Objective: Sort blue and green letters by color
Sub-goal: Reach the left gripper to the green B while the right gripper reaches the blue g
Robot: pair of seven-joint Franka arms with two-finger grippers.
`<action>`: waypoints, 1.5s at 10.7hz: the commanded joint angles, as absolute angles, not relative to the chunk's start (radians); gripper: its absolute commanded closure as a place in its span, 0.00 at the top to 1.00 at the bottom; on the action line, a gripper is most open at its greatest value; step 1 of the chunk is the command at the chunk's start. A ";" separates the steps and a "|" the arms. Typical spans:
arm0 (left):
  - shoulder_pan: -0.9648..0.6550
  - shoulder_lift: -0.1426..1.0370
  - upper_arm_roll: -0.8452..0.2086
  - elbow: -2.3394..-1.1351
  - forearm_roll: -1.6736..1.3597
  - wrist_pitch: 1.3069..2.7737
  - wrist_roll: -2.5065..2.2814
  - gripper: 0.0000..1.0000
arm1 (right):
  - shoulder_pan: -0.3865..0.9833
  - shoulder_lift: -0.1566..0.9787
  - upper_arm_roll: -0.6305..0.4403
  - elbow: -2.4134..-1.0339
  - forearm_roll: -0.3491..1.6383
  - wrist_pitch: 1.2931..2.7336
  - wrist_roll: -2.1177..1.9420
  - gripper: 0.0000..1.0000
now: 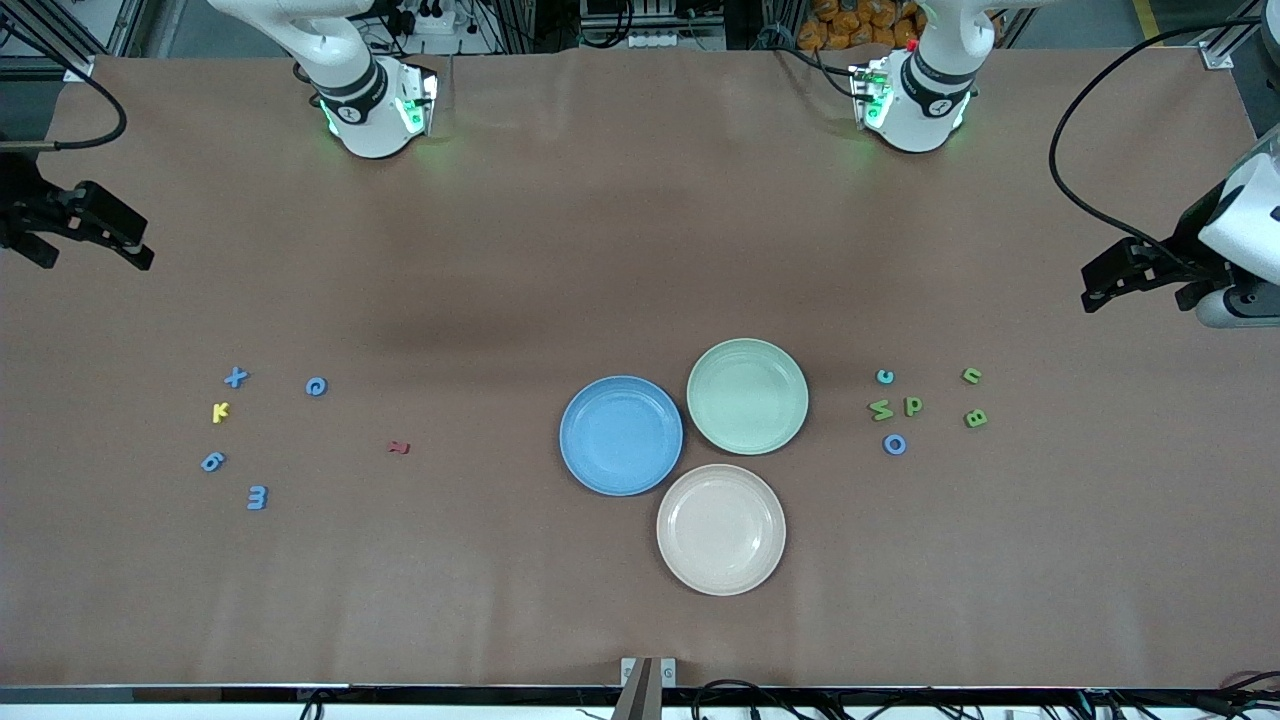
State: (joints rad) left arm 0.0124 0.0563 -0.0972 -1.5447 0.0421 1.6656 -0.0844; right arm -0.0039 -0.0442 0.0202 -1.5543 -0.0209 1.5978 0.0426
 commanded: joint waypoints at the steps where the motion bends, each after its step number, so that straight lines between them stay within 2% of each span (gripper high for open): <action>1: 0.011 0.044 -0.091 -1.542 0.045 1.649 -0.064 1.00 | 0.005 -0.054 0.026 -1.572 -0.025 1.608 0.035 1.00; 6: 0.032 0.058 -0.091 -1.578 0.032 1.647 -0.058 1.00 | 0.067 -0.048 0.026 -1.583 -0.034 1.629 0.046 1.00; 11: 0.023 0.205 -0.094 -1.583 0.031 1.713 -0.067 1.00 | 0.066 -0.045 0.025 -1.609 -0.034 1.647 0.041 1.00; 13: 0.025 0.274 -0.095 -1.610 0.031 1.785 -0.074 1.00 | 0.074 -0.044 0.025 -1.615 -0.034 1.652 0.046 1.00; 16: 0.031 0.318 -0.094 -1.741 0.041 2.000 -0.081 1.00 | 0.071 -0.044 0.025 -1.620 -0.032 1.652 0.046 1.00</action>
